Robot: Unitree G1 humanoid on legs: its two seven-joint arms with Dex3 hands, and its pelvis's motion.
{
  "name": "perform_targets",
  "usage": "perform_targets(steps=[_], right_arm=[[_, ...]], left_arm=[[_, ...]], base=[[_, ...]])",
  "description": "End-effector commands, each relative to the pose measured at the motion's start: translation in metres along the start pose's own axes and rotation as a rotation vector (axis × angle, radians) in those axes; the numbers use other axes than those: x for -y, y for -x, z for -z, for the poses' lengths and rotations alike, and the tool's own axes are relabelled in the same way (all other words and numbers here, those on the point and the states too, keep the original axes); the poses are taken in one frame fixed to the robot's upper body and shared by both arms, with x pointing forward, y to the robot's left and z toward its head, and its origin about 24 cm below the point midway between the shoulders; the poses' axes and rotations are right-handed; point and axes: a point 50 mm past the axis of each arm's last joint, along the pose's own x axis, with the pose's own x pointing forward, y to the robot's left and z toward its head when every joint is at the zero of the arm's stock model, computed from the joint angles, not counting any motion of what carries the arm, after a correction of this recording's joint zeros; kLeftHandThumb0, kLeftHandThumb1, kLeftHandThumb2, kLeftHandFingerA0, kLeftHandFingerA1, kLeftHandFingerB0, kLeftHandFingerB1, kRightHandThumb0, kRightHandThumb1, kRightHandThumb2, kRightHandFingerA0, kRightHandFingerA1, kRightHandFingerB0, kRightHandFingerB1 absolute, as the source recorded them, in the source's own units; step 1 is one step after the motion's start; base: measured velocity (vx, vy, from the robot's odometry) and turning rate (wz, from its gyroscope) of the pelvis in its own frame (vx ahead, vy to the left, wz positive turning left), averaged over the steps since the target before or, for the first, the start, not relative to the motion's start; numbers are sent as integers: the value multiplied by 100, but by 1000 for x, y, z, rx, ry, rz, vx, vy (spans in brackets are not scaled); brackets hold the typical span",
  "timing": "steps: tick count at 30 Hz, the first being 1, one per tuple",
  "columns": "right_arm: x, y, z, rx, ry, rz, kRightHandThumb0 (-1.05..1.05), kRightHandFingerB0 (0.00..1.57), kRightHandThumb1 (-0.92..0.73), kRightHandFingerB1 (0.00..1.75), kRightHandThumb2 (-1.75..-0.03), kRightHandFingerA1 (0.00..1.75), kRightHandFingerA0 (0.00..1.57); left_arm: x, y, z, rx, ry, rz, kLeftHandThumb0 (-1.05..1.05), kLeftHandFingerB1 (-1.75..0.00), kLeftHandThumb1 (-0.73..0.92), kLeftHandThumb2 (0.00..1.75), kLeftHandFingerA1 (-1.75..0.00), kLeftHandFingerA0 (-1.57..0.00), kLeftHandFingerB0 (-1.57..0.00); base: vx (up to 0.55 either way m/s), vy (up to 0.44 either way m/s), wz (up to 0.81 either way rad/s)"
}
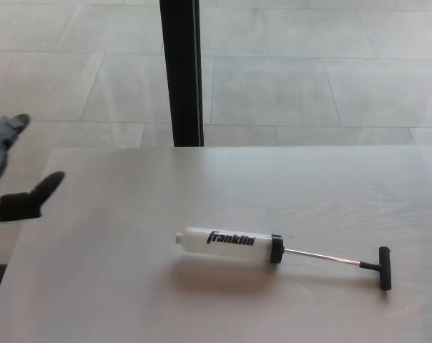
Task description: The robot uses its left hand to lift the air pump kept on the middle of the desk and use the right hand to pull out the handle
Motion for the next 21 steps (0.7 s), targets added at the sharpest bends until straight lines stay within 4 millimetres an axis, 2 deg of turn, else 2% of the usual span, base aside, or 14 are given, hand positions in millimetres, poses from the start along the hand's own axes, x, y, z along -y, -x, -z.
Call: perform_targets(steps=[1,2,3,4,6,7,8,12,13,14,15,16,17,21], right_arm=[[189,76,89,-295,-153,583,-97,12,-67,15,-104,16,0],[197,85,95,-304,-170,625,-92,5,-64,13,-104,26,0],[202,94,102,-335,-185,662,-87,2,-72,21,-81,0,0],[206,99,106,-357,-203,686,-81,1,-71,19,-82,0,0],[210,103,108,-367,-225,709,-81,1,-71,19,-82,0,0],[213,112,116,-389,-270,780,-90,0,-83,33,-65,0,0],[213,120,124,-399,-339,839,-96,12,-68,10,-108,23,0],[200,134,146,-356,-589,918,-86,0,-71,19,-105,27,0],[197,136,150,-383,-597,918,-91,0,-74,13,-108,22,0],[195,136,152,-403,-597,917,-91,0,-74,13,-108,22,0],[191,138,157,-440,-599,912,-85,0,-71,16,-104,26,0],[186,139,162,-464,-619,919,-77,2,-65,23,-100,33,0],[179,141,168,-468,-656,920,-76,0,-63,21,-97,29,0],[165,146,180,-500,-726,926,-84,3,-66,15,-99,24,0]], left_arm=[[-126,105,176,-318,765,-478,-69,-36,79,64,-42,0,-8],[-125,115,191,-375,785,-536,-73,-43,57,97,-49,-1,-5],[-124,126,205,-436,803,-598,-74,-48,58,96,-54,-3,-5],[-121,133,212,-464,811,-638,-38,-51,52,108,-56,-5,0],[-118,136,217,-476,821,-669,-38,-51,52,108,-56,-5,0],[-110,147,228,-506,769,-644,-63,-43,62,103,-47,0,-1],[-101,156,238,-568,734,-617,-69,-48,84,65,-59,0,-9],[-68,173,263,-759,871,-679,-69,-44,78,63,-65,-10,-7],[-61,175,265,-757,893,-677,-39,-53,57,112,-55,-2,0],[-58,176,266,-757,897,-670,-39,-53,57,112,-55,-2,0],[-51,178,269,-770,894,-651,-65,-43,83,63,-64,-13,-8],[-44,180,271,-781,892,-635,-67,-50,66,94,-62,-13,-5],[-36,184,274,-822,888,-571,-71,-42,82,63,-62,-13,-14],[-31,192,278,-837,981,-640,-70,-42,77,61,-60,-17,-20]], base=[[0,0,0],[0,0,0],[0,0,0],[0,0,0],[0,0,0],[0,0,0],[0,0,0],[0,0,0],[0,0,0],[0,0,0],[0,0,0],[0,0,0],[0,0,0],[0,0,0]])
